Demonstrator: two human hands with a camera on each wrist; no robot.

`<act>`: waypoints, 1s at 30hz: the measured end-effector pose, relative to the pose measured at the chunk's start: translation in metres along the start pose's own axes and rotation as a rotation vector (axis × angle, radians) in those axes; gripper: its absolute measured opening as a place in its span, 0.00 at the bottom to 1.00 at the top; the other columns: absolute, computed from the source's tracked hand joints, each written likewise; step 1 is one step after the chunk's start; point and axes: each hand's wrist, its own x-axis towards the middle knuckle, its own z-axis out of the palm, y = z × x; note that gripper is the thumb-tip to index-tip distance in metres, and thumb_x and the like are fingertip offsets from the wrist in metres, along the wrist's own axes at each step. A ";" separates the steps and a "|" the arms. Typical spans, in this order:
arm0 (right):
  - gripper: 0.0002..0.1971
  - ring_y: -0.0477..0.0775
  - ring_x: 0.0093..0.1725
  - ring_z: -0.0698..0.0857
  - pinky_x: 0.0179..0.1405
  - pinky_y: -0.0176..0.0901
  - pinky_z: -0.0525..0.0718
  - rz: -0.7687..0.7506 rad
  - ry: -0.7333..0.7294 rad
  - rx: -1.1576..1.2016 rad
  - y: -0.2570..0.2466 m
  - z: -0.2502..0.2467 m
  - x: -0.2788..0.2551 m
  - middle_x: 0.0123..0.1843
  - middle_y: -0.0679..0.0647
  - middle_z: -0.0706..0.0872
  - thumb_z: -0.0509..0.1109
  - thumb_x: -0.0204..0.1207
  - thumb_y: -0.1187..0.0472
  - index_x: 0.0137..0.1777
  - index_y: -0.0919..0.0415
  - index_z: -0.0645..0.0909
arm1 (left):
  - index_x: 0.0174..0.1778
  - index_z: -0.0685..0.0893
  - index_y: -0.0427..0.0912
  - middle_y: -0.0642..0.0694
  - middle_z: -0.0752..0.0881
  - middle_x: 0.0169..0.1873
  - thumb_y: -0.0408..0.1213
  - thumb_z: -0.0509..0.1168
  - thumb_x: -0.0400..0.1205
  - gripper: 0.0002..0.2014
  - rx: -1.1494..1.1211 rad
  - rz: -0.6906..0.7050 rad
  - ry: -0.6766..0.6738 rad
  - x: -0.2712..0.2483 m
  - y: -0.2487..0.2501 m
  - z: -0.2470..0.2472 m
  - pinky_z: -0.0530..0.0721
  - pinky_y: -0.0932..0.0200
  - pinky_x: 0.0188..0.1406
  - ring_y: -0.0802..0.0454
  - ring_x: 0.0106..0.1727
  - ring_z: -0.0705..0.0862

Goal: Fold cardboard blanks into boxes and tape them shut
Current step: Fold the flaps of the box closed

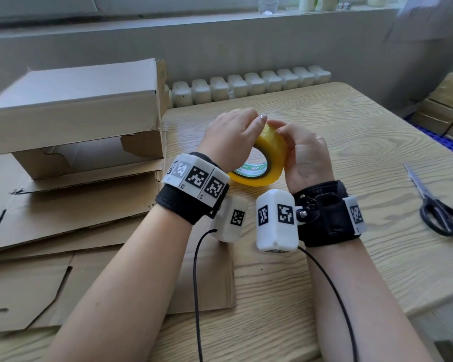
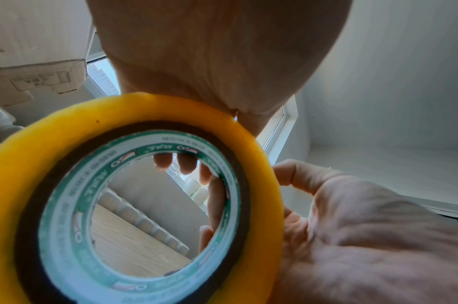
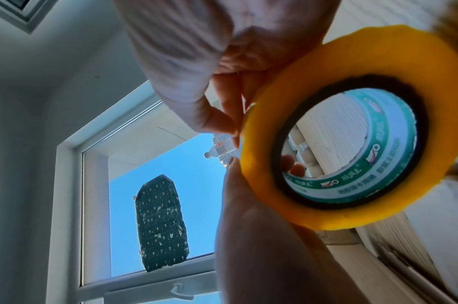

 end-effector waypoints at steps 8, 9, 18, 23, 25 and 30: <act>0.15 0.53 0.38 0.88 0.37 0.41 0.86 -0.092 0.038 -0.160 0.007 0.004 0.002 0.34 0.58 0.90 0.67 0.74 0.76 0.33 0.61 0.89 | 0.41 0.75 0.42 0.49 0.77 0.37 0.48 0.50 0.90 0.18 -0.007 -0.004 0.006 -0.001 0.000 -0.001 0.74 0.46 0.48 0.44 0.46 0.76; 0.16 0.54 0.38 0.89 0.38 0.42 0.86 -0.106 0.042 -0.173 0.007 0.004 0.002 0.34 0.57 0.90 0.68 0.74 0.76 0.32 0.60 0.90 | 0.40 0.75 0.42 0.50 0.76 0.36 0.48 0.50 0.90 0.18 -0.006 -0.006 0.007 -0.001 0.001 -0.001 0.73 0.47 0.47 0.44 0.45 0.76; 0.19 0.49 0.37 0.89 0.39 0.42 0.86 -0.148 0.116 -0.239 0.006 0.002 0.003 0.32 0.52 0.91 0.64 0.74 0.76 0.30 0.57 0.90 | 0.37 0.70 0.47 0.55 0.72 0.33 0.50 0.49 0.90 0.18 0.060 -0.011 0.015 0.000 0.003 0.003 0.70 0.50 0.44 0.46 0.45 0.74; 0.13 0.50 0.39 0.89 0.38 0.39 0.86 -0.098 -0.020 -0.184 0.003 0.003 -0.002 0.38 0.56 0.91 0.66 0.77 0.75 0.39 0.63 0.89 | 0.41 0.75 0.42 0.47 0.77 0.37 0.47 0.49 0.91 0.18 -0.017 -0.036 0.014 0.000 -0.003 -0.002 0.73 0.46 0.47 0.41 0.46 0.77; 0.12 0.49 0.38 0.88 0.40 0.40 0.86 -0.151 -0.024 -0.295 0.006 0.005 -0.002 0.38 0.54 0.91 0.68 0.76 0.74 0.42 0.60 0.90 | 0.38 0.72 0.44 0.48 0.75 0.36 0.48 0.48 0.91 0.19 -0.011 -0.065 0.021 0.000 -0.006 -0.003 0.71 0.48 0.45 0.43 0.46 0.76; 0.11 0.49 0.41 0.88 0.47 0.44 0.88 -0.227 -0.013 -0.435 0.010 0.005 -0.002 0.40 0.52 0.91 0.70 0.75 0.70 0.42 0.54 0.90 | 0.37 0.70 0.47 0.53 0.73 0.33 0.49 0.47 0.91 0.19 0.034 -0.097 0.001 0.001 -0.006 -0.005 0.66 0.52 0.43 0.45 0.45 0.75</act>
